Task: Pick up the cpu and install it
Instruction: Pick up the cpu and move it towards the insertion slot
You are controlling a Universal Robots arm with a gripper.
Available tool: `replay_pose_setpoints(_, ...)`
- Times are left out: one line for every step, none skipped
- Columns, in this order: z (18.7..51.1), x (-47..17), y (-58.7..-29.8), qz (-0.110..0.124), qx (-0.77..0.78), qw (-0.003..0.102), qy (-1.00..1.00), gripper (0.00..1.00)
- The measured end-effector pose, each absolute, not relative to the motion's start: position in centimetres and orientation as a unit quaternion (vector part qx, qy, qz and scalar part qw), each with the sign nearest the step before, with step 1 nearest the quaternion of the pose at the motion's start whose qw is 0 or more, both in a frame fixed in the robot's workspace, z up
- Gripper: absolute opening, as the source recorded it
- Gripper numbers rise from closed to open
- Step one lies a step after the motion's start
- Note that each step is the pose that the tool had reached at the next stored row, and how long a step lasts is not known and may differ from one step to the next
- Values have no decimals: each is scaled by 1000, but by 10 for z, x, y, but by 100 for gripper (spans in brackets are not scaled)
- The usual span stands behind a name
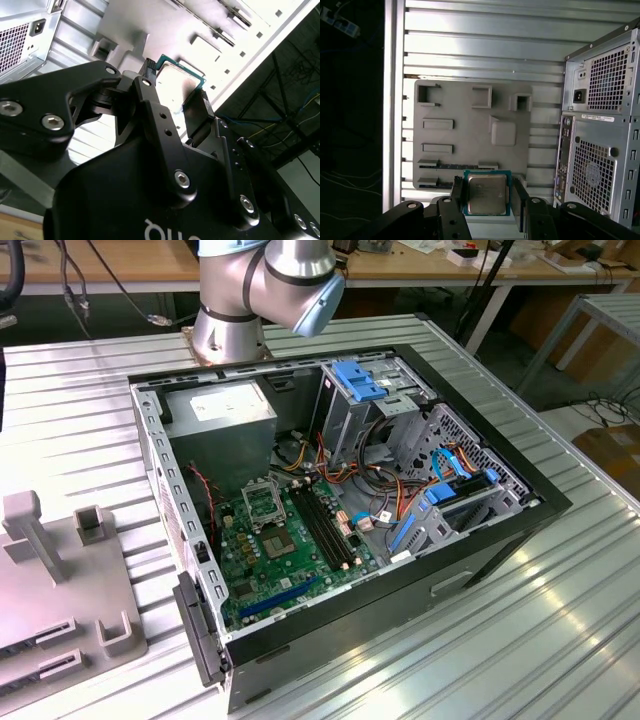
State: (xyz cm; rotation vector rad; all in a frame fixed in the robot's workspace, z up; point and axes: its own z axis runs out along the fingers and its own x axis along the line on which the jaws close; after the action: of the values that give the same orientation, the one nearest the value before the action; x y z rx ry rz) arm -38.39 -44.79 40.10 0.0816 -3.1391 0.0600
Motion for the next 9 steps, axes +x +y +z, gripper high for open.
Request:
replay_pose_setpoints(401,-384,-448,19,26,0,-999,47)
replay_pose_setpoints(401,-384,-448,19,26,0,-999,47)
replay_pose_setpoints(401,-383,-448,19,26,0,-999,47)
replay_pose_setpoints(401,-383,-448,19,26,0,-999,47)
replay_pose_setpoints(401,-383,-448,19,26,0,-999,47)
replay_pose_setpoints(401,-383,-448,19,26,0,-999,47)
replay_pose_setpoints(401,-382,-448,19,26,0,-999,47)
replay_pose_setpoints(401,-382,-448,19,26,0,-999,47)
replay_pose_setpoints(401,-382,-448,19,26,0,-999,47)
